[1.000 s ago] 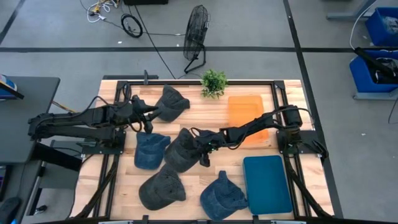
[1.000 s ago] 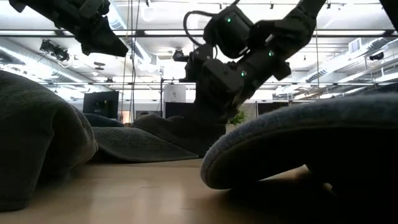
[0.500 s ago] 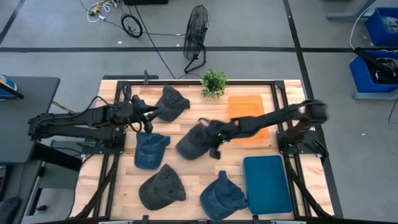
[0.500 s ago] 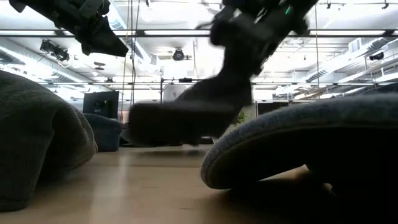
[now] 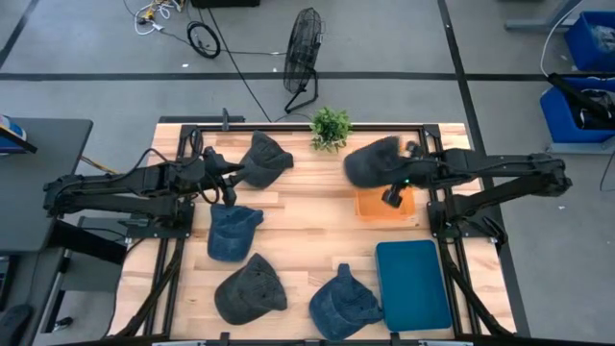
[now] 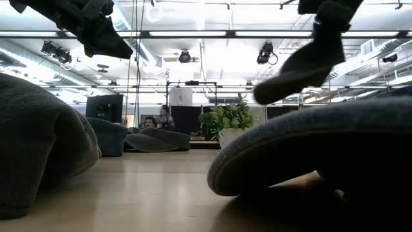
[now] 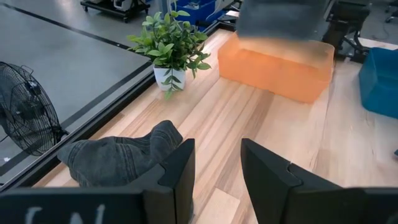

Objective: Pick & Place hat
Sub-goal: Put the middle black cap into the orange bin

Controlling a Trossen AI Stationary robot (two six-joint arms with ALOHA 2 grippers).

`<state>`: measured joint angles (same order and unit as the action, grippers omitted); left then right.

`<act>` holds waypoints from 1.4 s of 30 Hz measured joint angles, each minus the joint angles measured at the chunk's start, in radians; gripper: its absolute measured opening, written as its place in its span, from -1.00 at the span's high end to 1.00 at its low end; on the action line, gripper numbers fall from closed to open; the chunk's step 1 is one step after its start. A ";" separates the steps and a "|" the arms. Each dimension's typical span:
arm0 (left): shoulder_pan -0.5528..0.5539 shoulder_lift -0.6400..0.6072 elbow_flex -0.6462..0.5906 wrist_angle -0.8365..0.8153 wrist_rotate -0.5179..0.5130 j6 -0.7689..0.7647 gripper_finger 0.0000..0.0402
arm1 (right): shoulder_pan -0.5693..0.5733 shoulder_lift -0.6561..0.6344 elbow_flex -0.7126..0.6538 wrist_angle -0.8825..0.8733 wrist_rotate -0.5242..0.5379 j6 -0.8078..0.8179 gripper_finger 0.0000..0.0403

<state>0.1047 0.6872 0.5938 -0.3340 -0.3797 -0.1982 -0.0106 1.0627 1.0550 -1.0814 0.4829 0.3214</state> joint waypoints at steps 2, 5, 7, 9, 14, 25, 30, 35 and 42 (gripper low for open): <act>0.000 0.000 0.000 0.000 0.000 0.000 0.34 | -0.010 0.002 -0.003 -0.050 0.071 0.118 0.95; 0.000 0.000 0.000 0.000 0.000 0.000 0.34 | -0.025 0.018 -0.034 -0.048 0.141 0.285 0.95; 0.000 0.000 0.000 0.000 0.000 0.000 0.34 | -0.038 0.037 -0.069 -0.021 0.148 0.392 0.95; 0.000 0.000 0.000 0.000 0.000 0.000 0.34 | -0.048 0.063 -0.096 -0.005 0.138 0.501 0.95; 0.000 0.000 0.000 0.000 0.000 0.001 0.34 | -0.049 0.142 -0.121 0.034 0.167 0.718 0.95; 0.000 0.000 0.000 0.000 0.000 0.002 0.34 | -0.054 0.251 -0.120 0.129 0.081 0.958 0.95; 0.000 0.000 0.000 -0.002 0.000 0.003 0.34 | -0.055 0.294 -0.120 0.049 0.096 1.104 0.94; 0.000 0.000 0.000 -0.006 0.000 0.003 0.34 | -0.056 0.299 -0.120 0.042 0.117 1.166 0.94; 0.000 0.000 0.000 -0.032 0.000 0.003 0.34 | -0.055 0.299 -0.120 0.043 0.048 1.193 0.94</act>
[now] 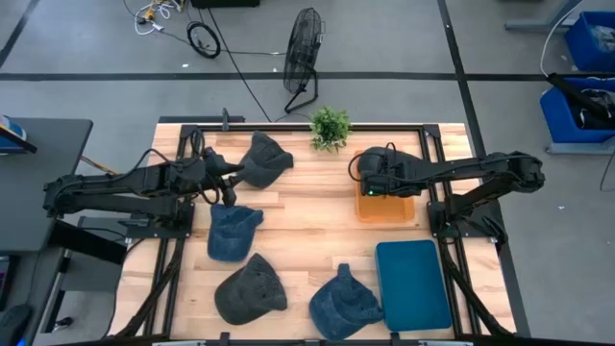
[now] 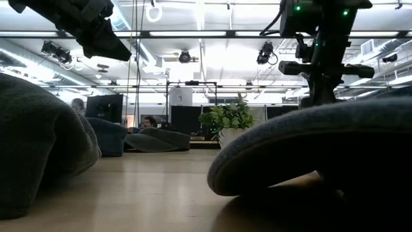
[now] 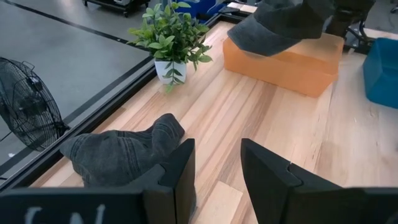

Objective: Pick & Place hat
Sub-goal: Put the middle black cap into the orange bin

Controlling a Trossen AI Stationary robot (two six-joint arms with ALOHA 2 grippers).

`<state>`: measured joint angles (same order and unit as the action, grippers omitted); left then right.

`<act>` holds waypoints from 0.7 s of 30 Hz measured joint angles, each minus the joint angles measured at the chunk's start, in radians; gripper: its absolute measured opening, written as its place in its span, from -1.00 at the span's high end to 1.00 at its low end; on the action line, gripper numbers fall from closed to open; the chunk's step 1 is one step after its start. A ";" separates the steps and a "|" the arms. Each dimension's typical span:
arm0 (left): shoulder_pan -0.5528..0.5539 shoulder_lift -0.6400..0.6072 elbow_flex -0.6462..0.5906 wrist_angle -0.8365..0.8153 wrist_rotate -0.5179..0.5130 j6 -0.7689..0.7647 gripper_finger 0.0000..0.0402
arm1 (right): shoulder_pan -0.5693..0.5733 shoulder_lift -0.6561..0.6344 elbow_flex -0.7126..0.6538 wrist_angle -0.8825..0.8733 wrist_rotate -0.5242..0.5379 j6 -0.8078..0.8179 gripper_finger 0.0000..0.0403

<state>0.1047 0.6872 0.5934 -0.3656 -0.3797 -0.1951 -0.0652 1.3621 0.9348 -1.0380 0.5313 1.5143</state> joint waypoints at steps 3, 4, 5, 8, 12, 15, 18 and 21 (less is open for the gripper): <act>0.000 0.000 0.000 -0.006 0.000 0.000 0.34 | 0.001 0.000 0.000 0.000 0.002 -0.007 0.93; 0.000 0.000 0.000 -0.007 0.000 0.000 0.34 | 0.001 0.000 0.000 -0.001 0.003 -0.008 0.92; 0.000 0.000 0.000 -0.007 0.000 0.000 0.34 | 0.001 0.000 0.000 0.000 0.003 -0.011 0.91; 0.000 0.000 0.000 -0.007 0.000 0.000 0.34 | 0.001 0.000 0.001 0.006 0.001 -0.048 0.87; 0.000 0.000 0.000 -0.007 0.000 0.000 0.34 | 0.001 0.000 0.001 0.024 -0.022 -0.118 0.77; 0.000 0.000 0.000 -0.007 0.000 -0.001 0.34 | 0.001 0.000 0.001 0.027 -0.029 -0.189 0.67; 0.000 0.000 0.000 -0.007 0.000 -0.001 0.34 | 0.001 0.000 0.001 0.034 -0.060 -0.285 0.57; 0.000 0.000 0.000 -0.007 0.000 -0.002 0.34 | 0.000 -0.003 0.001 0.046 -0.078 -0.395 0.48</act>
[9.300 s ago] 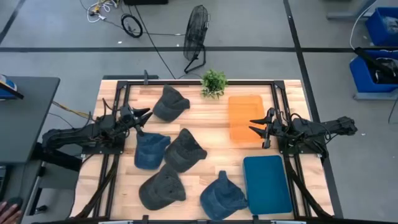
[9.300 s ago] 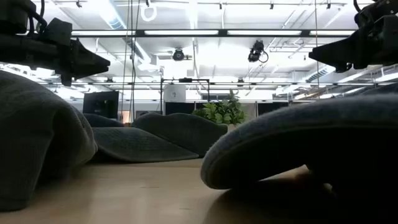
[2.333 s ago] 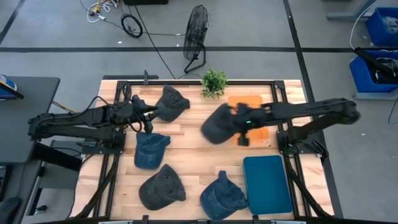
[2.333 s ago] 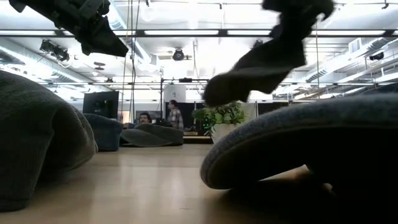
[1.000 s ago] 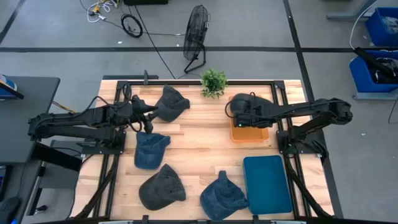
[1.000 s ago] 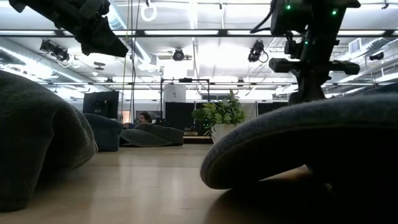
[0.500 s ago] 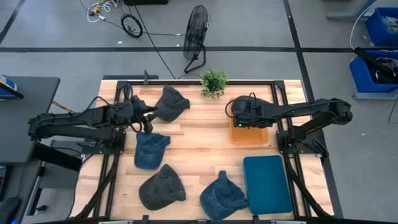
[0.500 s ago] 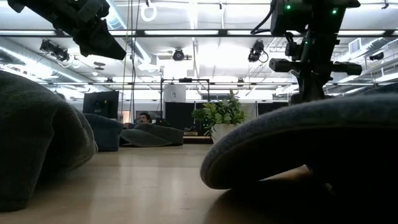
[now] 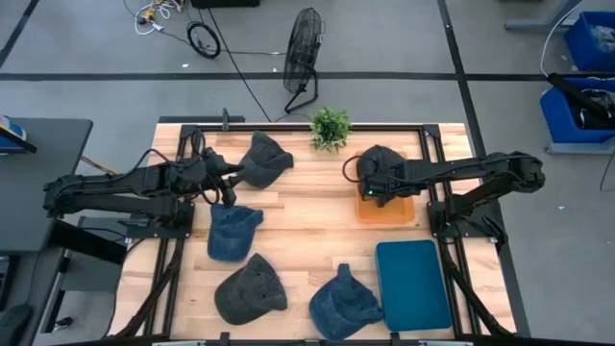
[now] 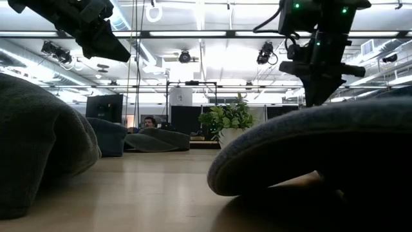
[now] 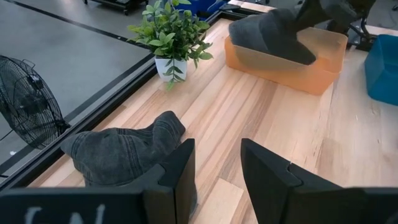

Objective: Pick & Place hat
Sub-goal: Put the middle black cap into the orange bin

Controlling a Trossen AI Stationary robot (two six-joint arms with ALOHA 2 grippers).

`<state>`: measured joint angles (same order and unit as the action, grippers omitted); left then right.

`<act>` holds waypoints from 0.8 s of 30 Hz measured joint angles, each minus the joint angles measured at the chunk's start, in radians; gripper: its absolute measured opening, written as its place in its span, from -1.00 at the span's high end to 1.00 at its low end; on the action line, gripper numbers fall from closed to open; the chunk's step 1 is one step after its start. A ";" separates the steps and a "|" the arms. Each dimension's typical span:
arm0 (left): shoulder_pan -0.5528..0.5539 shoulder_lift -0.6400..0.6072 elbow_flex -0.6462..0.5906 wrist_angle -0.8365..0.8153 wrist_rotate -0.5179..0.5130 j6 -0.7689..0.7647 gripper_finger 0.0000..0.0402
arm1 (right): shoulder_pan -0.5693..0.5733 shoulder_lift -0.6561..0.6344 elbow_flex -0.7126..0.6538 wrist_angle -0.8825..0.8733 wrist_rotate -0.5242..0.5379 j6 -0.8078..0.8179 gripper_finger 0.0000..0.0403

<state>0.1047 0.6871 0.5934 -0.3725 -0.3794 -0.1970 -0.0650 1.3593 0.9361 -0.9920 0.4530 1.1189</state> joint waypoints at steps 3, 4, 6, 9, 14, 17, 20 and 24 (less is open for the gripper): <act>0.000 0.000 0.000 0.000 0.000 -0.001 0.34 | 0.000 -0.003 0.020 -0.012 -0.027 -0.141 0.41; 0.000 0.000 0.000 0.000 0.000 -0.002 0.34 | 0.000 -0.003 0.034 -0.022 -0.028 -0.194 0.39; 0.000 0.000 0.000 0.000 0.000 -0.002 0.34 | -0.002 -0.003 0.067 -0.058 -0.025 -0.275 0.35; 0.000 0.000 0.000 0.000 0.000 -0.002 0.34 | -0.013 -0.004 0.120 -0.137 -0.011 -0.345 0.32; 0.000 0.000 0.000 0.001 0.000 -0.002 0.34 | -0.045 -0.004 0.134 -0.253 0.082 -0.513 0.31; 0.000 0.000 0.000 0.001 0.000 -0.020 0.34 | -0.082 -0.004 0.116 -0.240 0.028 -0.597 0.30; 0.000 0.000 0.000 0.001 0.000 -0.027 0.34 | -0.122 -0.003 0.097 -0.201 0.010 -0.696 0.28; 0.000 0.000 0.000 0.001 0.000 -0.028 0.34 | -0.192 -0.003 0.076 -0.162 0.014 -0.781 0.24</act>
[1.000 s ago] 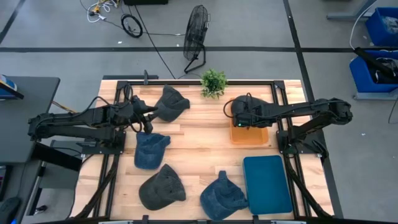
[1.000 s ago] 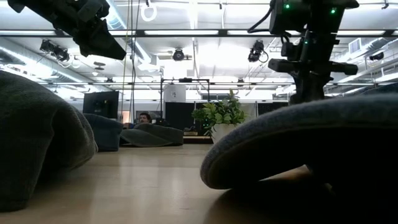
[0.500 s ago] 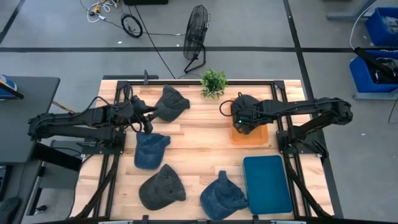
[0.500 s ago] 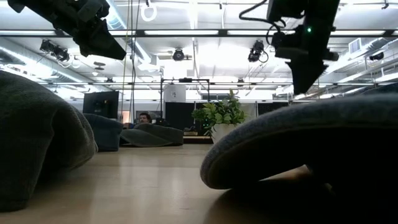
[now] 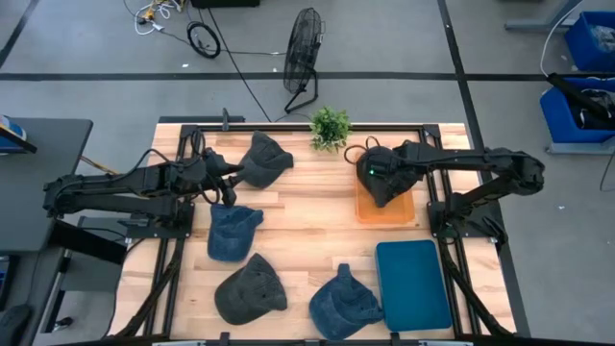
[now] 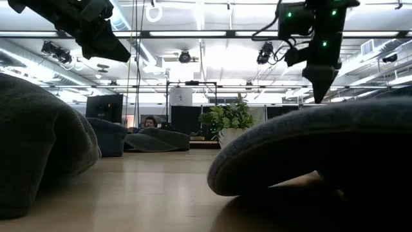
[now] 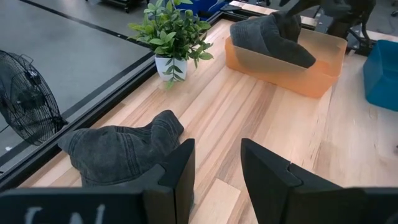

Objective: Pick & Place hat
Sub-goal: Put the middle black cap into the orange bin

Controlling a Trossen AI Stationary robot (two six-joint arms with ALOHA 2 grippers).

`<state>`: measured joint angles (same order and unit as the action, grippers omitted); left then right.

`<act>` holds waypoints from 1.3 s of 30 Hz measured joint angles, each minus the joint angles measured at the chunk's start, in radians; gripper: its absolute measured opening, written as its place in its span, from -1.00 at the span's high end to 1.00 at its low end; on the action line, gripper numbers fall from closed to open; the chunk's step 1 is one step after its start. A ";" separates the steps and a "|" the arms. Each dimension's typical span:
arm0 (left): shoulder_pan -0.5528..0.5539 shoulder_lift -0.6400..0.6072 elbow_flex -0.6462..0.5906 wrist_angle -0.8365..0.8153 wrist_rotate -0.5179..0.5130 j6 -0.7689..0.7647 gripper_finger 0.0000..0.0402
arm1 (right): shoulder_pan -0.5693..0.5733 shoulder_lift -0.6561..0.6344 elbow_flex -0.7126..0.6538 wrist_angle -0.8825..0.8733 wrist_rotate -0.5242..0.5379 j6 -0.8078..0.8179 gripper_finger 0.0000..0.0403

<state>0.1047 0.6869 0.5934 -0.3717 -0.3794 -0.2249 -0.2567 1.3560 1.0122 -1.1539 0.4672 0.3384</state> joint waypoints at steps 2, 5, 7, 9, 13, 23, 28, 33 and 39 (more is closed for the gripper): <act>0.000 0.000 0.000 0.000 0.000 0.000 0.34 | -0.043 0.000 -0.006 0.016 -0.041 -0.051 0.21; 0.000 0.000 0.000 0.000 0.000 0.000 0.34 | -0.098 0.000 -0.014 0.028 -0.081 -0.134 0.16; 0.000 0.000 0.000 0.000 0.000 0.000 0.34 | -0.128 0.000 -0.016 0.033 -0.112 -0.162 0.14; 0.000 0.000 0.000 0.000 0.000 0.000 0.34 | -0.155 0.000 -0.016 0.041 -0.135 -0.179 0.13; 0.000 0.000 0.000 0.000 0.000 0.001 0.34 | -0.207 0.002 -0.016 0.075 -0.163 -0.223 0.13; 0.000 0.000 0.000 0.000 0.000 0.001 0.34 | -0.266 0.105 -0.016 0.099 -0.206 -0.302 0.13; 0.000 0.000 0.000 0.000 0.000 0.002 0.34 | -0.266 0.149 -0.016 0.091 -0.223 -0.287 0.26; 0.000 0.000 0.000 0.000 0.000 0.003 0.34 | -0.266 0.150 -0.016 0.088 -0.232 -0.248 0.69; 0.000 0.000 0.000 -0.001 0.000 0.003 0.34 | -0.265 0.141 -0.016 0.065 -0.226 -0.143 0.92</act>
<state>0.1047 0.6872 0.5934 -0.3725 -0.3794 -0.2222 -0.5220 1.4974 0.9966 -1.0886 0.2409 0.1956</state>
